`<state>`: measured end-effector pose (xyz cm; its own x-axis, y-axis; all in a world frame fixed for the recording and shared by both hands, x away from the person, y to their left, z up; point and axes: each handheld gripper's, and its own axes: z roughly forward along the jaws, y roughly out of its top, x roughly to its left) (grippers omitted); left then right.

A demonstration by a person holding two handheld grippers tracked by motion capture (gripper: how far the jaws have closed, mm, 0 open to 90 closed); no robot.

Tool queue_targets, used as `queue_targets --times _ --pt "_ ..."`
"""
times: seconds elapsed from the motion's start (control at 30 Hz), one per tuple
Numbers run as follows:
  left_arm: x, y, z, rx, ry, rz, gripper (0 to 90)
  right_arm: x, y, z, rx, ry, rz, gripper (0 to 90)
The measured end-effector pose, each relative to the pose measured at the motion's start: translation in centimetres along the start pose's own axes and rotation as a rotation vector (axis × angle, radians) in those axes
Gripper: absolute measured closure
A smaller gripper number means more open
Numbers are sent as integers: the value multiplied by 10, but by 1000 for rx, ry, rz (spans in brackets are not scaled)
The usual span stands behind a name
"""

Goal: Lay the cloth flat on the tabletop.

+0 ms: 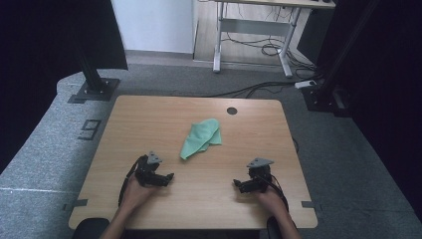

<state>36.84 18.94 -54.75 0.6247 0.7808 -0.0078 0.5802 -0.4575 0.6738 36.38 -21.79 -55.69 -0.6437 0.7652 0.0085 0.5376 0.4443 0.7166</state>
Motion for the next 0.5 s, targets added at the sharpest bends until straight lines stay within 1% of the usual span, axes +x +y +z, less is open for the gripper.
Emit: queue_targets --times 0.03,0.07,0.1,0.13,0.17,0.27,0.3,0.4,0.5 --pt "0 1 0 7 -4 2 89 0 0 0 0 0 0 0" --pt "0 2 -1 10 -12 1 125 0 0 0 0 0 0 0" --pt "0 2 -1 10 -12 1 145 0 0 0 0 0 0 0" --pt "0 5 -2 13 -26 -3 146 0 0 0 0 0 0 0" --pt "0 5 -2 13 -26 -3 146 0 0 0 0 0 0 0" --pt "-1 12 -4 2 -32 11 153 0 0 0 0 0 0 0" --pt "-1 12 -4 2 -32 11 158 0 0 0 0 0 0 0" --pt "-1 20 -8 -15 -48 19 203 0 0 0 0 0 0 0" --pt "-1 23 -9 -21 -55 18 231 0 0 0 0 0 0 0"
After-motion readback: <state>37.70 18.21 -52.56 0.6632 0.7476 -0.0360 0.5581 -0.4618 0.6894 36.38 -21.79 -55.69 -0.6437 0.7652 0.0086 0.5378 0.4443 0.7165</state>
